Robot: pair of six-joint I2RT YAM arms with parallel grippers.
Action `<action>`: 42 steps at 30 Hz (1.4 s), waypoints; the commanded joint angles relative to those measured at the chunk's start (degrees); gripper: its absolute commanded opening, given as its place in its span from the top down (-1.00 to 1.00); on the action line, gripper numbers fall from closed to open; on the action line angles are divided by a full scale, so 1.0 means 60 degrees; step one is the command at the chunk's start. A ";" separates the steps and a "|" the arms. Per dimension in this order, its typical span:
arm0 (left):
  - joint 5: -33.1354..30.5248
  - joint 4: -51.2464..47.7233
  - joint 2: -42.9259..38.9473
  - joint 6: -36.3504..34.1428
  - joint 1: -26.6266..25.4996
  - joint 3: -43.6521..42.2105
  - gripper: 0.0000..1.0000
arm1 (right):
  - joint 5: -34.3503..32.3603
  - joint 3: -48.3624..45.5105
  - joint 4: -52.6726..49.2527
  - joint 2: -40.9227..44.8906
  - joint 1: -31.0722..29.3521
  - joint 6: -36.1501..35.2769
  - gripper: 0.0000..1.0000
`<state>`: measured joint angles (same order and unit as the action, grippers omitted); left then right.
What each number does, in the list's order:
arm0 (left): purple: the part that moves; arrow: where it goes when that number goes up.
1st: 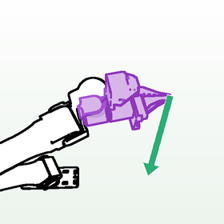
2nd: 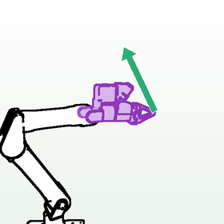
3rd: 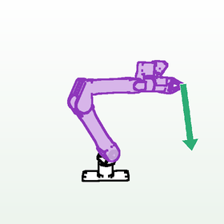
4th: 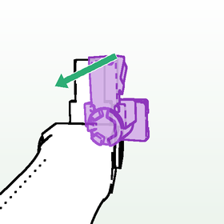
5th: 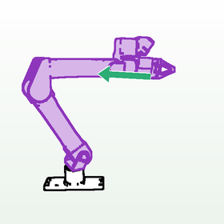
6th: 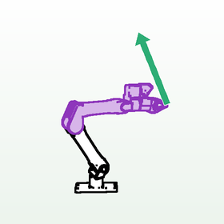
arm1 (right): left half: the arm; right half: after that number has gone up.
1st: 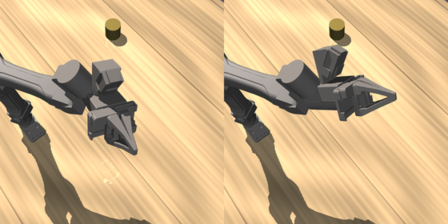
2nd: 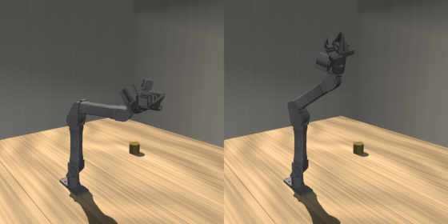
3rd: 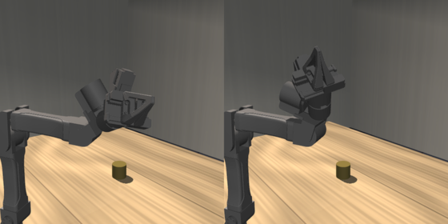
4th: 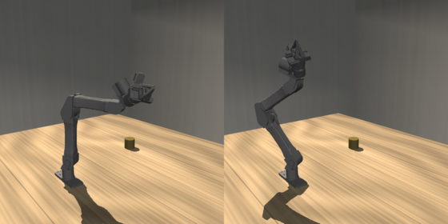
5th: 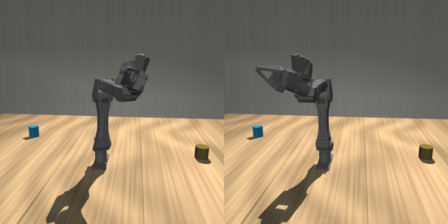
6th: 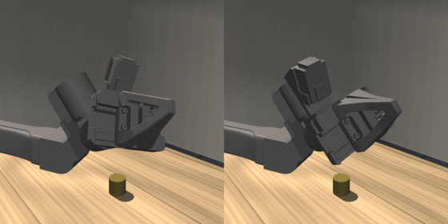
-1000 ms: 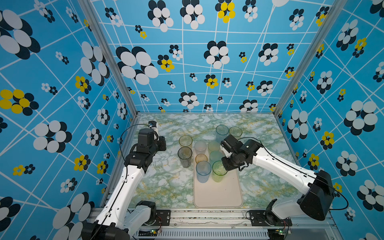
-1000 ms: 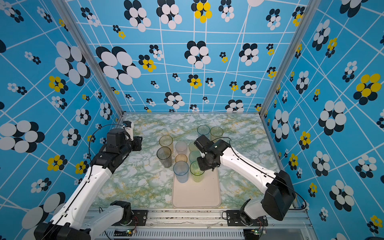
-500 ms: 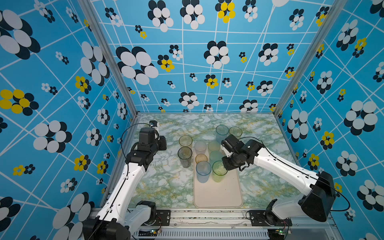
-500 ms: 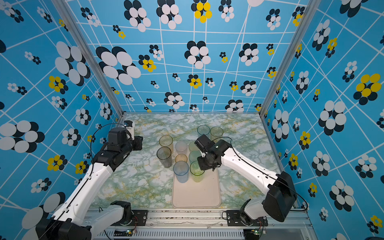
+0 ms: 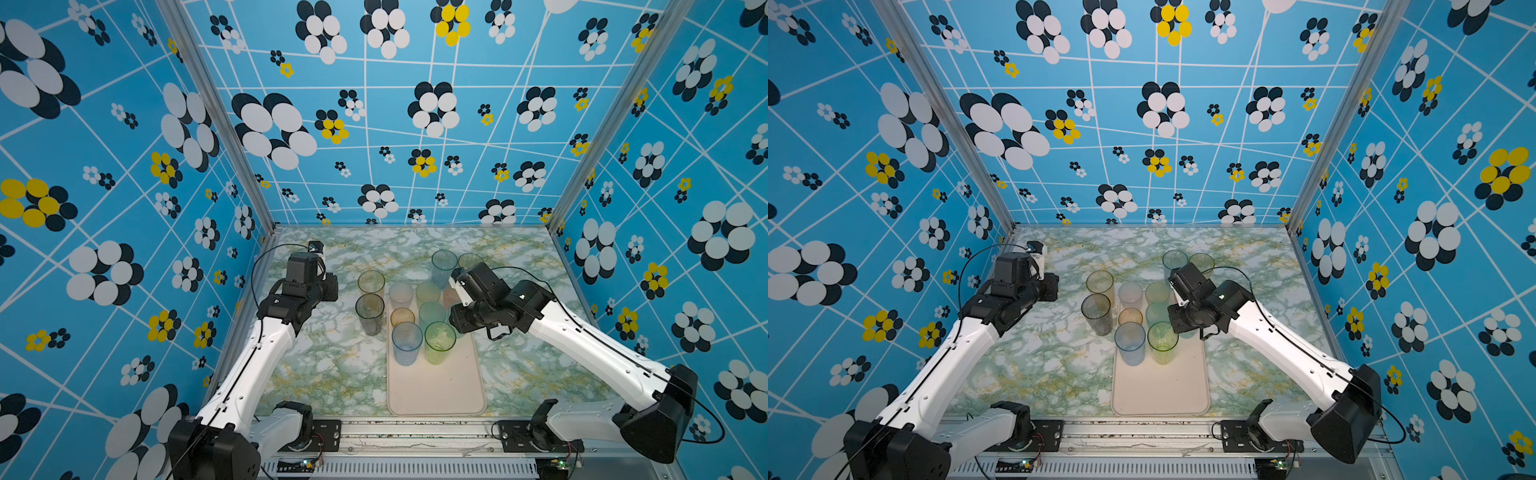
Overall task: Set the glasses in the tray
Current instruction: 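Raise the right gripper from the tray while the left gripper moves toward the cups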
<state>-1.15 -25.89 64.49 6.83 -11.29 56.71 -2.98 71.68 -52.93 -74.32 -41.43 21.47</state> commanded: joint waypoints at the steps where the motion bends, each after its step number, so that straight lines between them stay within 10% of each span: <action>1: -0.0331 -0.0350 0.0156 -0.0186 -0.0256 0.0517 0.44 | -0.0498 0.0170 0.0341 0.0515 0.0508 -0.0122 0.20; 25: -0.0650 -0.0417 0.2057 -0.0025 -0.2428 0.2442 0.44 | 0.0607 0.1252 0.1526 -0.1285 0.4780 -0.0772 0.30; 42: -0.1010 -0.0929 0.3329 -0.0098 -0.3315 0.3762 0.44 | 0.0964 0.4575 0.0674 -0.5050 0.5293 -0.1570 0.48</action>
<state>-6.09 -30.02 83.88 6.42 -30.89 77.12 2.31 96.27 -46.22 -103.22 -10.11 13.69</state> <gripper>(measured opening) 0.282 0.266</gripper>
